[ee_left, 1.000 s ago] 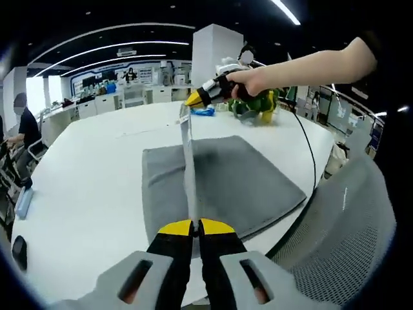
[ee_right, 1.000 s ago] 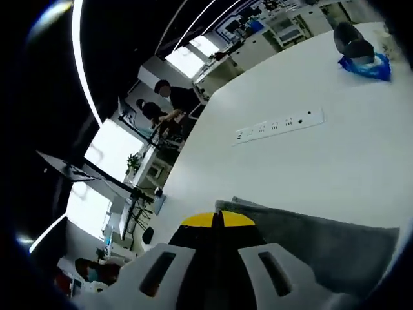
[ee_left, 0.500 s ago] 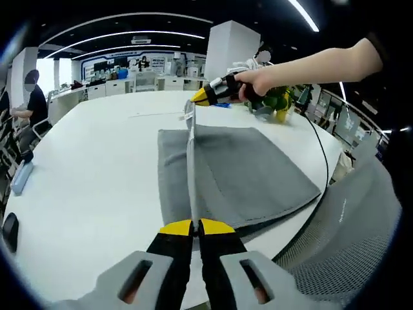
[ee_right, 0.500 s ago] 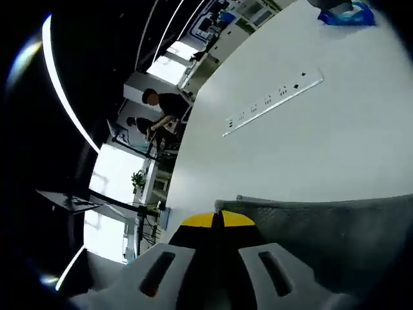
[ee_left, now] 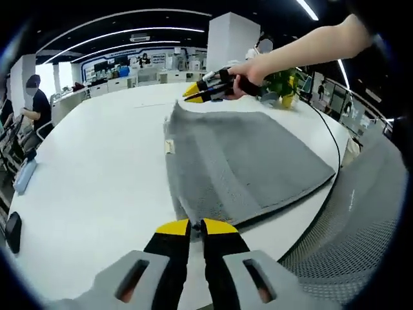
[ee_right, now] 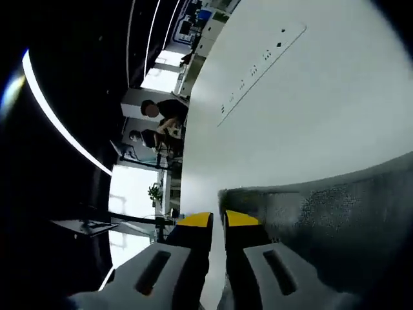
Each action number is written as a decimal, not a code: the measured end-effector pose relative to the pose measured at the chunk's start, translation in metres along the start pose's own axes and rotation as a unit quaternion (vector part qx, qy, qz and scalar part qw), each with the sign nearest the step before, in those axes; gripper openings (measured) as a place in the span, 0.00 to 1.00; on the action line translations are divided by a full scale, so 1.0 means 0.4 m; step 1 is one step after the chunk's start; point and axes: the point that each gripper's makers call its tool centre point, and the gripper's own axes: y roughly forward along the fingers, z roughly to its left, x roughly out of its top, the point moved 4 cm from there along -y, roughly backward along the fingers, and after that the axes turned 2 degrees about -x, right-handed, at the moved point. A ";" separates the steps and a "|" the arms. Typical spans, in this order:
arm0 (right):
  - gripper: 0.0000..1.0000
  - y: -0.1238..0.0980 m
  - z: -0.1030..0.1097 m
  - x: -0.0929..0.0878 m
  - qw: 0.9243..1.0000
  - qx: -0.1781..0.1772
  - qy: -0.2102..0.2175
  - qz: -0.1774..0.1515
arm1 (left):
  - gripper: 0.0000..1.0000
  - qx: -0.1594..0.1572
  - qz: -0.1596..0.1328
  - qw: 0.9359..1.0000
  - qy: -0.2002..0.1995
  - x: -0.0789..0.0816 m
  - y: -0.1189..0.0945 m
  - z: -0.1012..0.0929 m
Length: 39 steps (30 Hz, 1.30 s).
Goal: Fold the towel on the table until its edges align and the towel forms a compact rectangular stack.
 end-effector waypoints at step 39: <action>0.00 -0.425 -0.290 -0.072 0.731 -0.242 -0.597 0.226 | 0.02 -0.237 0.035 0.949 0.203 0.213 0.346 -0.520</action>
